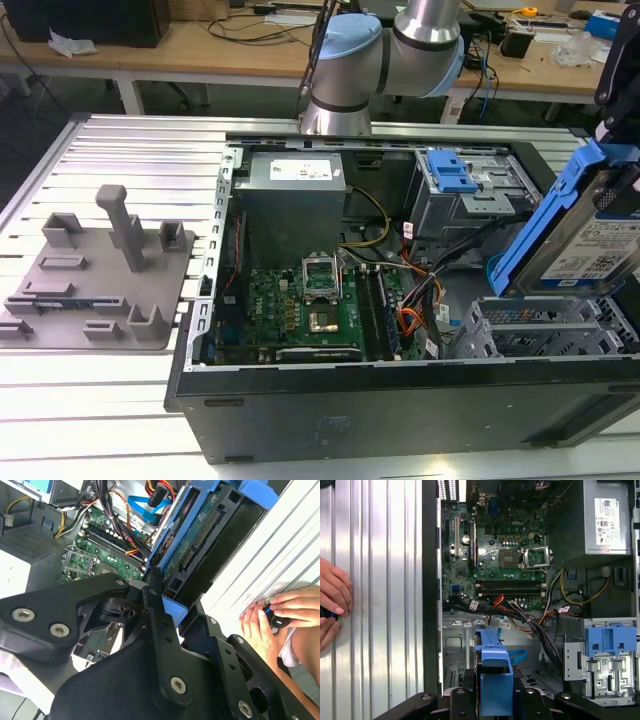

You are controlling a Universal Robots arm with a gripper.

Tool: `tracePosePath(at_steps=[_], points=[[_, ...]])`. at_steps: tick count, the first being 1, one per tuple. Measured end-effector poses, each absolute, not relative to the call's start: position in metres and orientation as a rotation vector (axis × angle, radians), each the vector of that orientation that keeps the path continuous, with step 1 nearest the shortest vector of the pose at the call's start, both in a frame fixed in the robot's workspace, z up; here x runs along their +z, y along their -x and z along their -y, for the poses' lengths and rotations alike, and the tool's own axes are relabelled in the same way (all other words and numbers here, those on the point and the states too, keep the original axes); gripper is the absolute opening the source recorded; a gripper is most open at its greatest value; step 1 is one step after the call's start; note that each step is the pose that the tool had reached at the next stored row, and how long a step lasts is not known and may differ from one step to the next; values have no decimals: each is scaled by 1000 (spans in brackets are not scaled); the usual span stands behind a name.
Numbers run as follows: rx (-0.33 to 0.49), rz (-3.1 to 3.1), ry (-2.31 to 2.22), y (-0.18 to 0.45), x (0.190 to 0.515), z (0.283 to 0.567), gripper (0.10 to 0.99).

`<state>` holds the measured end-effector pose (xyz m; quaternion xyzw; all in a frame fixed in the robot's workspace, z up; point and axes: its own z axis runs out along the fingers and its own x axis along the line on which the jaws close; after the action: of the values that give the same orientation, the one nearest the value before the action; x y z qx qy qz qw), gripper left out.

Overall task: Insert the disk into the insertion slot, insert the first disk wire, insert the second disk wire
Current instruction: 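Insert the disk into the insertion slot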

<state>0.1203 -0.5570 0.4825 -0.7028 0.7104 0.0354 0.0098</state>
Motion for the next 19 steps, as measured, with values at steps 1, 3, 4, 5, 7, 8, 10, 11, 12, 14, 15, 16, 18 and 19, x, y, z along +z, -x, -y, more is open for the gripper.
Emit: tracePosePath(at_steps=[1, 3, 4, 5, 7, 8, 10, 11, 12, 14, 15, 16, 18, 19], points=[[111, -2218, 2194, -120, 482, 557, 365], [110, -2218, 2195, -120, 482, 557, 365], [110, -2218, 2195, -120, 482, 557, 365], [111, -2218, 2195, -120, 482, 557, 365], [111, -2218, 2195, -120, 482, 557, 365], [111, -2218, 2195, -120, 482, 557, 365], [111, -2214, 2198, -120, 481, 557, 365], [111, -2210, 2203, -120, 481, 557, 365], [111, -2205, 2208, -120, 481, 557, 365], [111, -2197, 2217, -120, 480, 557, 365], [111, -2190, 2224, -120, 480, 557, 365], [111, -2187, 2227, -120, 480, 557, 365], [111, -2179, 2235, -120, 479, 557, 365], [111, -2176, 2238, -121, 479, 557, 365]])
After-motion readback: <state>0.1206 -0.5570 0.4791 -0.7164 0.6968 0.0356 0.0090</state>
